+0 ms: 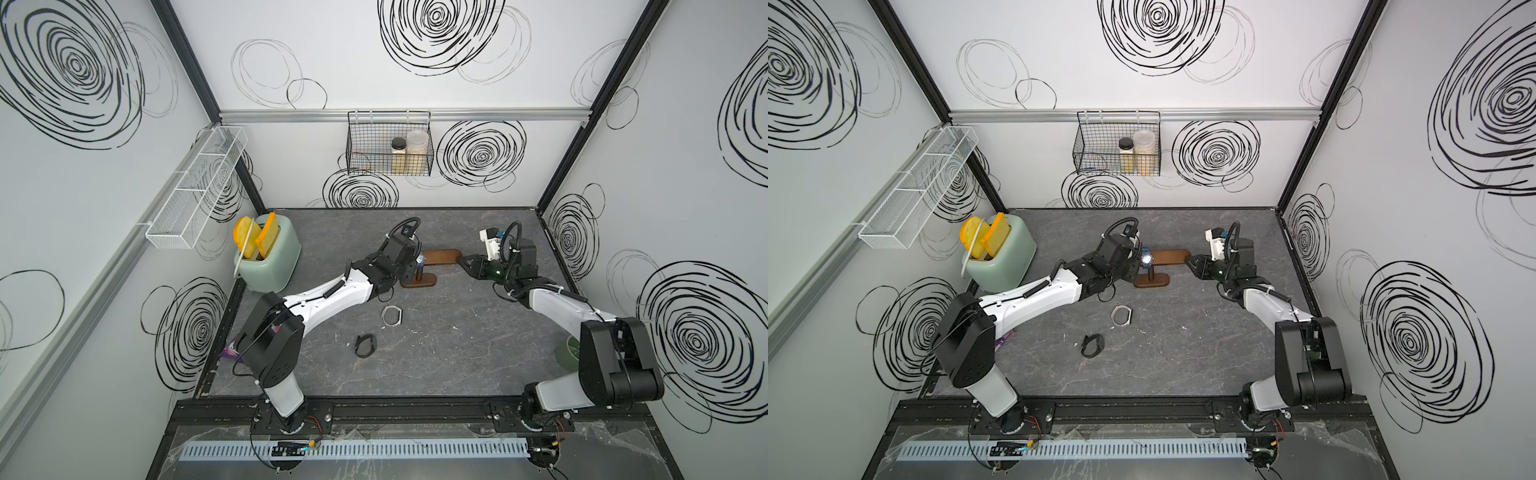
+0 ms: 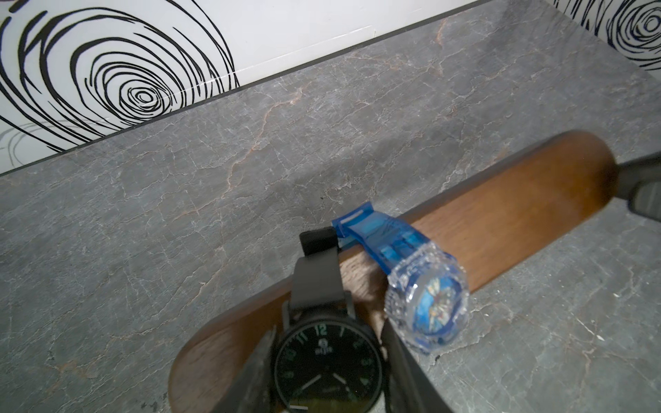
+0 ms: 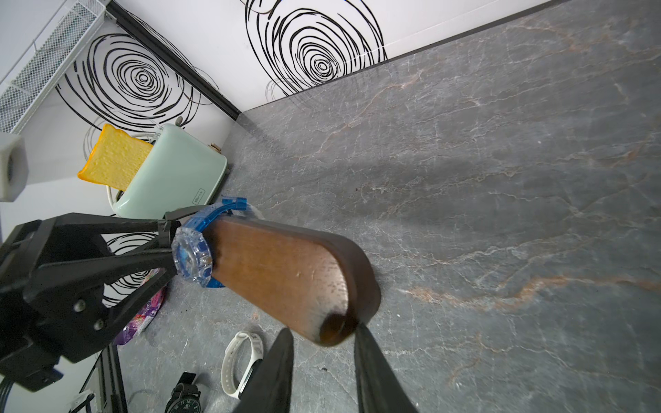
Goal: Place watch on stand
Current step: Place the watch on the stand.
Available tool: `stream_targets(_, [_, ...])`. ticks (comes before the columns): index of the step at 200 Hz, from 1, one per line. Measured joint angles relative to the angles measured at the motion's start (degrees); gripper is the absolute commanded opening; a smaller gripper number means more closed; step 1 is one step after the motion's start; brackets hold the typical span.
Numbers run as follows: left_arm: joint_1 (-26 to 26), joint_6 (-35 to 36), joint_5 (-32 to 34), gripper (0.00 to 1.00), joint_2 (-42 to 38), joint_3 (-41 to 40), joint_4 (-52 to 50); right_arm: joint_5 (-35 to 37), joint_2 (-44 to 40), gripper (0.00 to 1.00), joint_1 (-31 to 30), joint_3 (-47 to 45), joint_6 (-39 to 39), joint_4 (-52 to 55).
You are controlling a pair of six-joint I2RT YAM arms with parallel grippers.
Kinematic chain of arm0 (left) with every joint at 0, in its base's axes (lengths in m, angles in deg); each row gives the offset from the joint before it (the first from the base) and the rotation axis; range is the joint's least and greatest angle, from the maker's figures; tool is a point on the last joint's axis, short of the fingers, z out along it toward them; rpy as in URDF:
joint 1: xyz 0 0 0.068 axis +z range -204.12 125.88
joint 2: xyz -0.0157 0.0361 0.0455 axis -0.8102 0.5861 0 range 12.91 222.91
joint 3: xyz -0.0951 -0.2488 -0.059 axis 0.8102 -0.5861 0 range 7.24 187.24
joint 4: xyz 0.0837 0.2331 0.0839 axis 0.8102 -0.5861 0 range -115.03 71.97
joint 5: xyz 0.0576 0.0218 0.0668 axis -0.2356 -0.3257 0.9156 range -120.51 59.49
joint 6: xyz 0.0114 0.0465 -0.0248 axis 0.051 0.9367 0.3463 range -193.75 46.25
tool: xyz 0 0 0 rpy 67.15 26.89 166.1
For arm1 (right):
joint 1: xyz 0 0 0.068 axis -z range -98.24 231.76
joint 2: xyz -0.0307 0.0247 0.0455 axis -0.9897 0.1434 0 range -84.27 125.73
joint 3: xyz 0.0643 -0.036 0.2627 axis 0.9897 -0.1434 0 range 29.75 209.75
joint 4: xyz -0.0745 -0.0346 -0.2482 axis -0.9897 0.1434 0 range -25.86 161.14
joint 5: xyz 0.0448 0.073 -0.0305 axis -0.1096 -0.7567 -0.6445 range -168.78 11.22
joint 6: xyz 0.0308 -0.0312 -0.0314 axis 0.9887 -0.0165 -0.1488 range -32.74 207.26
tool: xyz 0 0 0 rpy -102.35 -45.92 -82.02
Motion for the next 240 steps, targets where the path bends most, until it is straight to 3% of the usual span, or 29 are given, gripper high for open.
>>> stream_targets(64, [-0.02,0.00,1.03,0.54,0.00,0.00,0.00,-0.02,0.00,0.32,-0.02,-0.02,-0.02,0.00])
stream_targets(136, [-0.02,0.15,2.05,0.55,-1.33,-0.07,-0.42,0.00,-0.37,0.32,-0.09,-0.35,-0.26,0.24])
stream_targets(196, [0.37,-0.59,1.84,0.58,-18.38,-9.66,-2.36,2.84,-5.86,0.40,-0.28,-0.63,-0.98,2.16])
stream_targets(240, [1.03,-5.31,-4.92,0.55,-26.53,-17.49,-9.53,5.95,-1.55,0.40,-0.28,2.97,-0.85,2.91])
